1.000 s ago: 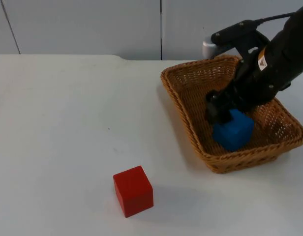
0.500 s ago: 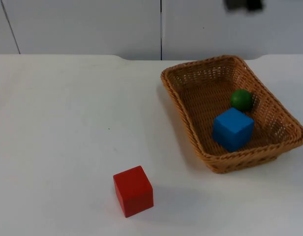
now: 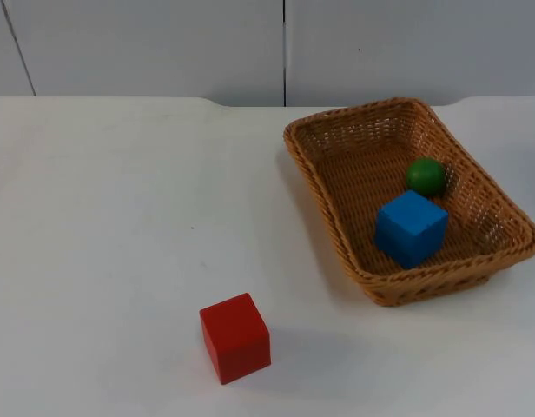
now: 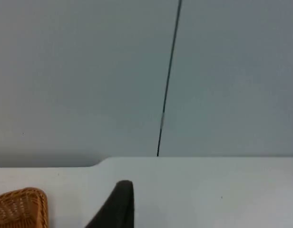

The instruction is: Place all geometric objects except the red cube into the basket.

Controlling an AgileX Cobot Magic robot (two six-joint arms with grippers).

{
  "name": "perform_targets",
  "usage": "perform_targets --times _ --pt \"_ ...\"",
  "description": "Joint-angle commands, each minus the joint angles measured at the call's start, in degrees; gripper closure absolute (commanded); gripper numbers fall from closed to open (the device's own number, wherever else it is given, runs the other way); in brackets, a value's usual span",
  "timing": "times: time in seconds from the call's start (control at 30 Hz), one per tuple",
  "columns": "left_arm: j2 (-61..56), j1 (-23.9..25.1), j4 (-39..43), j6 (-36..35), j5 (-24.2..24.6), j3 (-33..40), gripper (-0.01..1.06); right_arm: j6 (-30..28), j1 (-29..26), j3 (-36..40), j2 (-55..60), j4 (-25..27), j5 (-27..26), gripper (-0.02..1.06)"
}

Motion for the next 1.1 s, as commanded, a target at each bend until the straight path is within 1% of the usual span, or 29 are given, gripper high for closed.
perform_targets --times 0.0,0.03,0.07,0.17,0.3,0.33,0.4,0.53,0.63,0.7,0.77,0.8,0.83,0.87,0.9,0.93,0.97,1.0,1.03,1.07 --pt "-0.04 0.10 -1.44 0.06 -2.63 0.11 0.00 -6.77 -3.64 2.27 -0.56 8.99 -0.56 0.00" --pt "-0.04 0.10 -1.84 0.06 -3.38 0.11 0.00 -8.49 -4.45 3.71 -0.56 11.08 -1.76 0.00" --pt "-0.04 0.10 -1.84 0.06 -4.09 0.11 0.00 -9.11 -4.73 4.83 -0.56 11.77 -2.51 0.00" --pt "-0.04 0.10 -2.09 0.06 -4.83 0.11 0.00 -9.22 -4.73 5.87 -0.56 10.48 -3.11 0.00" --pt "0.06 0.10 -3.54 0.06 -8.94 0.11 0.00 -9.22 -4.73 6.17 -0.56 10.24 -4.52 0.00" --pt "0.06 0.10 -3.54 0.06 -8.94 0.11 0.00 -9.22 -4.73 6.17 -0.56 10.24 -4.52 0.00" --pt "0.06 0.10 -3.81 0.06 -10.52 0.11 0.00 -9.22 -4.73 6.17 -0.56 10.24 -4.98 0.00" --pt "0.06 0.10 -3.45 0.06 -10.76 0.11 0.00 -9.22 -4.73 6.17 -0.86 10.24 -4.97 0.00" --pt "0.06 0.10 -3.45 0.06 -10.76 0.11 0.00 -7.59 -4.73 6.17 -1.13 11.56 -4.55 0.00" --pt "0.06 0.10 -3.36 0.06 -11.13 0.11 0.00 -5.19 -4.73 6.17 -1.50 14.61 -4.27 0.00" --pt "0.06 0.10 -1.71 0.06 -13.89 0.11 0.00 -4.06 -4.73 6.17 -1.79 14.36 -6.52 0.00" --pt "0.06 0.10 -1.71 0.06 -13.89 0.11 0.00 -4.06 -4.73 6.17 -1.79 14.36 -6.52 0.00" --pt "0.06 0.10 -0.96 -0.42 -14.37 0.11 0.00 -2.22 -4.73 6.17 -1.88 14.79 -7.06 0.00" --pt "0.06 0.10 -0.96 -2.99 -13.40 0.11 0.00 -0.06 -4.73 6.17 -1.88 14.32 -7.32 0.00" --pt "0.18 0.10 -0.96 -4.95 -11.59 0.11 0.00 0.09 -4.73 6.17 -1.88 13.63 -6.45 0.00" --pt "0.18 0.10 -0.77 -4.40 -9.08 0.11 0.00 -0.43 -4.73 6.17 -1.88 11.29 -4.36 0.00" --pt "0.30 0.10 -0.62 -0.69 -6.48 0.27 0.00 -4.12 -4.73 6.17 -1.88 7.79 -0.23 0.00" --pt "0.30 0.10 -0.62 -0.69 -6.48 0.27 0.00 -4.12 -4.73 6.17 -1.88 7.79 -0.23 0.00" --pt "0.02 0.10 -0.62 1.22 -5.98 0.99 0.00 -7.03 -4.73 6.17 -2.20 7.44 2.59 0.00" --pt "-0.95 0.10 -0.48 1.64 -5.98 2.00 0.00 -8.16 -4.73 6.73 -3.06 7.16 3.21 0.00"
